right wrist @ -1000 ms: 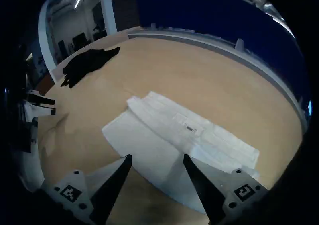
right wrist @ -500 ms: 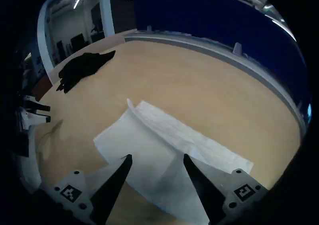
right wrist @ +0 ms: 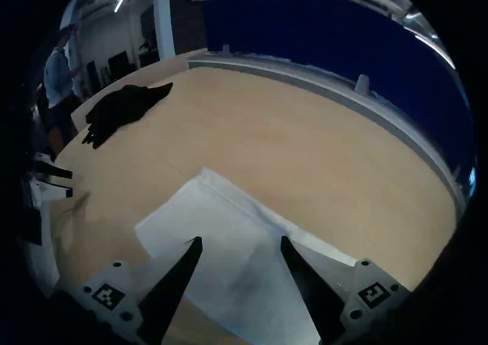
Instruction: Fold towel
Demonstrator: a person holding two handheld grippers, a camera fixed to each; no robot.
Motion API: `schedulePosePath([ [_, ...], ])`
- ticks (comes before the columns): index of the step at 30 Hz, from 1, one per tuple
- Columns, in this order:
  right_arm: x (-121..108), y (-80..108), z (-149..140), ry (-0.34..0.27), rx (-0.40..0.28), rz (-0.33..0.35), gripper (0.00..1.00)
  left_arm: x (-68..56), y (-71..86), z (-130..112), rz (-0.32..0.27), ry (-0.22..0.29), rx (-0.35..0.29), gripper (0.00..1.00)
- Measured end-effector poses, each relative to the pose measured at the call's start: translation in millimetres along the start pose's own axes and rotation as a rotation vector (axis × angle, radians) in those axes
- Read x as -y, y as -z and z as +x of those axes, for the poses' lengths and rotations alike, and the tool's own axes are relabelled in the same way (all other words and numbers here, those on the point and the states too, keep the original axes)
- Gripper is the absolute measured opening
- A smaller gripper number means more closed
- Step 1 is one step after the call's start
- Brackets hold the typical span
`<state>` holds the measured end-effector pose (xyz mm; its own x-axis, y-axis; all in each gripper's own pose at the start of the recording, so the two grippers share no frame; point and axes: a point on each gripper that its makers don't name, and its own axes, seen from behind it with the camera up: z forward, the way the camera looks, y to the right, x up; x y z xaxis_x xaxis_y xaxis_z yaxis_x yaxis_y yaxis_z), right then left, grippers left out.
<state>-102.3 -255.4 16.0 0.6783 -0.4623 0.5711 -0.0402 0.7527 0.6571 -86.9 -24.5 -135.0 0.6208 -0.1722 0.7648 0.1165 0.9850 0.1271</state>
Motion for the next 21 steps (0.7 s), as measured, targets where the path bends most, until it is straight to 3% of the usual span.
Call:
schedulePosePath([
  [21,-8.5,8.0,4.5,0.004,-0.012,-0.010,1.00,-6.6,3.0,0.6,-0.006,-0.006,-0.001,0.96],
])
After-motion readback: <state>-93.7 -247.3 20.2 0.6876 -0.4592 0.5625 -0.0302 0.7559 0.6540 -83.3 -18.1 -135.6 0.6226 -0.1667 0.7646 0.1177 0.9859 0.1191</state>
